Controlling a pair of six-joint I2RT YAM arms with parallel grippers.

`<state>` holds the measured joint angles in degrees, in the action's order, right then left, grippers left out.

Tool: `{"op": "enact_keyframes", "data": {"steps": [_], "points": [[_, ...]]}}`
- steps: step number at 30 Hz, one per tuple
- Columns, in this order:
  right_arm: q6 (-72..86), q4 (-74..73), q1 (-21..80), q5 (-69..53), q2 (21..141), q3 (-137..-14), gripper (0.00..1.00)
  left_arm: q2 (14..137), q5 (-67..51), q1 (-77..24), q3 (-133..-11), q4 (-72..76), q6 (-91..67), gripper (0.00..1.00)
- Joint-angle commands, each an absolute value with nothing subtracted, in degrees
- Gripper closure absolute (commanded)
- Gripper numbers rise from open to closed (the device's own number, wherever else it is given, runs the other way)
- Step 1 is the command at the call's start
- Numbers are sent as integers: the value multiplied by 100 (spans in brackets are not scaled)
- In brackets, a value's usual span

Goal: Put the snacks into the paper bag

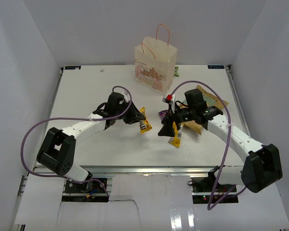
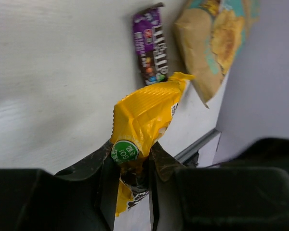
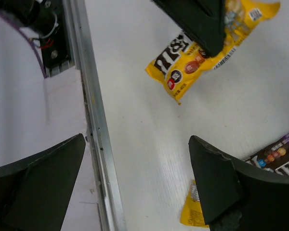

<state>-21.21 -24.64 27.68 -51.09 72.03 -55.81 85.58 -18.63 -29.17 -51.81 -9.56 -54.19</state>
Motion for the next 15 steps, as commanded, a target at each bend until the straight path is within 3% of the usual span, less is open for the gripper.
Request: {"op": "enact_keyframes", "data": {"steps": [1, 5, 13, 15], "points": [[682, -977, 2944, -3914, 7479, -5441, 5, 8631, -2768, -2936, -5343, 264, -5080, 64], [1546, -949, 3085, -3042, 8049, -5730, 4, 8798, -2918, -2970, -5537, 545, -5221, 64], [2065, -449, 3269, -3059, 8753, -5976, 0, 8938, -3076, -3067, -5616, 756, -5414, 64], [2100, -335, 3278, -3102, 8850, -6003, 12, 8956, -3146, -3085, -5642, 756, -5449, 63]]}}
